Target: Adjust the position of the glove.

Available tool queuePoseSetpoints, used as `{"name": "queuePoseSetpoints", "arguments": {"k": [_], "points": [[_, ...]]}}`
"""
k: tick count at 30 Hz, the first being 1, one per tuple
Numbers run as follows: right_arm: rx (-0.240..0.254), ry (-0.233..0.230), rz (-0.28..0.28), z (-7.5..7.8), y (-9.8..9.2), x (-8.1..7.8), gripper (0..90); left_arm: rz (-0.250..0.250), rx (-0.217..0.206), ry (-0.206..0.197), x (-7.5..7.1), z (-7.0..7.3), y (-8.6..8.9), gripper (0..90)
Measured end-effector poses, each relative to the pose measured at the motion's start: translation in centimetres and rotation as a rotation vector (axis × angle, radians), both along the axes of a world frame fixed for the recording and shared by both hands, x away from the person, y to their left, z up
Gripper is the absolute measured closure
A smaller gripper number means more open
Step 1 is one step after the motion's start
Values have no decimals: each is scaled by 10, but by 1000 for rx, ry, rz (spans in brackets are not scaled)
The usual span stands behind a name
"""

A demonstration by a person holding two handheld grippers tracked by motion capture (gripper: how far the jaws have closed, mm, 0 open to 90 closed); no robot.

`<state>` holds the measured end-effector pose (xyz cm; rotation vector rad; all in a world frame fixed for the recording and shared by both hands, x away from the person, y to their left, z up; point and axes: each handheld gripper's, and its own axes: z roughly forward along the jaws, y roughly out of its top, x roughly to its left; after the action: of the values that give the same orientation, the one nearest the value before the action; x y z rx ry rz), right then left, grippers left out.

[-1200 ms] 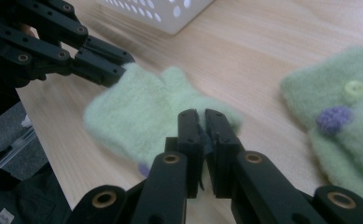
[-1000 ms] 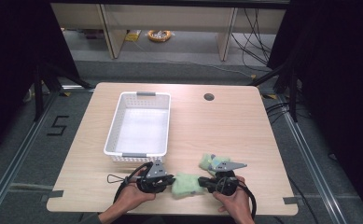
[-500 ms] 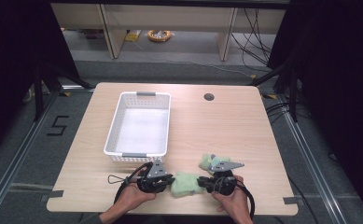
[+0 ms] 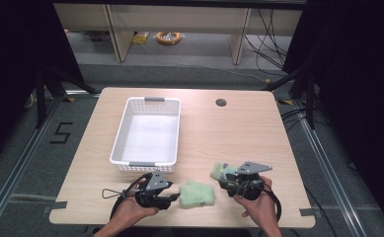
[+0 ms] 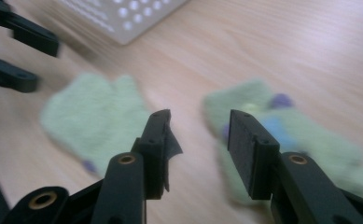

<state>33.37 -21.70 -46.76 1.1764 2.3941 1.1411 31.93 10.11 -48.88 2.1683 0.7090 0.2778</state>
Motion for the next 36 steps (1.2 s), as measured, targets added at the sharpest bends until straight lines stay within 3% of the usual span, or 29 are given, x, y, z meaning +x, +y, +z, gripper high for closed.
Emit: {"name": "queuePoseSetpoints", "arguments": {"k": [1,2,3,4,5,7,9,12,13,15,18,21,22,23,25,26,27,29,32,34,36], "points": [[-21,-16,-2,2,-6,3,596,0,0,0,0,0,0,461],[-32,-23,-15,3,-10,6,596,29,-16,28,-1,1,0,430],[-43,-32,-14,3,-15,9,596,29,-16,28,-1,1,0,399],[-45,-19,-18,4,-18,12,596,25,-17,57,-1,1,1,375],[-53,-42,-8,2,-20,15,596,38,-20,66,-2,0,1,353],[-75,-16,-7,2,-24,20,592,33,-5,68,-3,-1,2,324],[-85,-17,-4,1,-25,24,591,43,-23,98,-7,-3,1,305],[-98,-18,-1,-2,-26,33,599,32,-17,97,-10,-2,3,290],[-98,-1,-11,-2,-26,34,604,49,-37,106,-12,-2,2,287],[-107,20,-6,-3,-26,37,612,46,-37,104,-13,-1,3,283],[-117,1,0,-9,-26,45,623,28,-13,85,-16,0,3,282],[-140,35,24,-12,-23,51,623,27,-26,97,-17,-1,2,281],[-133,17,31,-15,-21,54,624,31,-26,92,-17,-1,1,279],[-132,38,30,-17,-19,55,623,26,-10,92,-17,-1,2,279],[-138,55,29,-18,-18,57,623,29,-20,96,-18,-2,1,276],[-161,59,52,-22,-18,62,649,24,-21,101,-19,-3,0,276],[-163,47,64,-25,-17,64,667,15,-15,96,-18,-3,0,276],[-166,67,84,-25,-17,66,727,22,-18,99,-18,-3,0,276],[-150,52,89,-28,-19,68,838,24,-16,101,-18,-4,-1,271],[-154,78,81,-26,-18,65,868,24,-19,94,-18,-4,-1,271],[-161,52,78,-26,-17,64,878,30,-20,89,-18,-3,-1,272]]}}
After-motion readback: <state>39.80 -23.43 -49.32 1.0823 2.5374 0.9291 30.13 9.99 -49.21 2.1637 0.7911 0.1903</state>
